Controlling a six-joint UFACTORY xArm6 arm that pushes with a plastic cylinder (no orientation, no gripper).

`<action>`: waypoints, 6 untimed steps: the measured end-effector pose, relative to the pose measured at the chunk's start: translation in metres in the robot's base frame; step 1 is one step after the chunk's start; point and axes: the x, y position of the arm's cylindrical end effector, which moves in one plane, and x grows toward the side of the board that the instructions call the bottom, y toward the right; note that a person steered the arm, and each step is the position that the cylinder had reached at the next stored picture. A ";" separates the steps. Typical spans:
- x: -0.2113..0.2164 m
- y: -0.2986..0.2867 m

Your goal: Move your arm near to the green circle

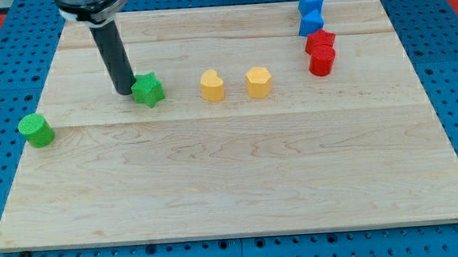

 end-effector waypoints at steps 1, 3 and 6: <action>0.002 0.006; 0.063 -0.043; 0.127 -0.134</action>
